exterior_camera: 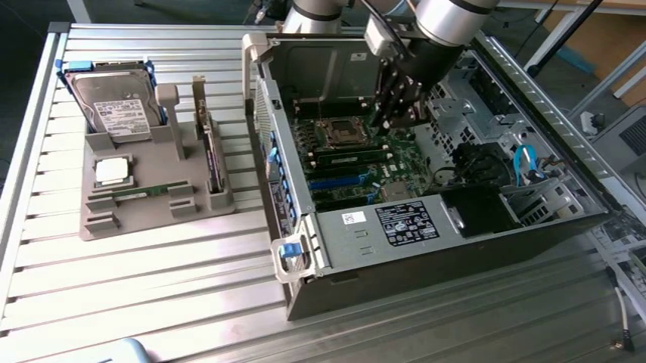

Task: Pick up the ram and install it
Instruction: 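Insert the ram into the slot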

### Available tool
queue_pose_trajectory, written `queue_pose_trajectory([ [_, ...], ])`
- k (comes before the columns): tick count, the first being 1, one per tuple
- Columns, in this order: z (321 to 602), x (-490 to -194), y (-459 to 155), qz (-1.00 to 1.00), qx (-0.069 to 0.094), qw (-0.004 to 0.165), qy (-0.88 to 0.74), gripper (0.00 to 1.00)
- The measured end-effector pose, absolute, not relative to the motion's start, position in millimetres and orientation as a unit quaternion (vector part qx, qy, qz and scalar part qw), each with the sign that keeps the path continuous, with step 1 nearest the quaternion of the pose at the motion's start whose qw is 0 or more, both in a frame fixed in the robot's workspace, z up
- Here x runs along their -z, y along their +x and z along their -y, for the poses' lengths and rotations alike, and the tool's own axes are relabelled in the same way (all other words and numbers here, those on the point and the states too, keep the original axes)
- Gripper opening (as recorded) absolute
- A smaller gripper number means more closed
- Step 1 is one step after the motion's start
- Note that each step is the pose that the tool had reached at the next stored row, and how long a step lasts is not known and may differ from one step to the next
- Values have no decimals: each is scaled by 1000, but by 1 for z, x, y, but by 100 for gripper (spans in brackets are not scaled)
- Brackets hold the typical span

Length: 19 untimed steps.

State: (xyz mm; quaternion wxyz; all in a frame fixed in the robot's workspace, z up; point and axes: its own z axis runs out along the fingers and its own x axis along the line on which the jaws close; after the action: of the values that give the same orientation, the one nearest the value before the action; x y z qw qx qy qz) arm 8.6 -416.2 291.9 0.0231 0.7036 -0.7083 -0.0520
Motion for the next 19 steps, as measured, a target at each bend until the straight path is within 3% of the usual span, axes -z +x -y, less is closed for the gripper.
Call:
queue_pose_trajectory([
  [19,416,-313,7,708,47,21,704,25],
])
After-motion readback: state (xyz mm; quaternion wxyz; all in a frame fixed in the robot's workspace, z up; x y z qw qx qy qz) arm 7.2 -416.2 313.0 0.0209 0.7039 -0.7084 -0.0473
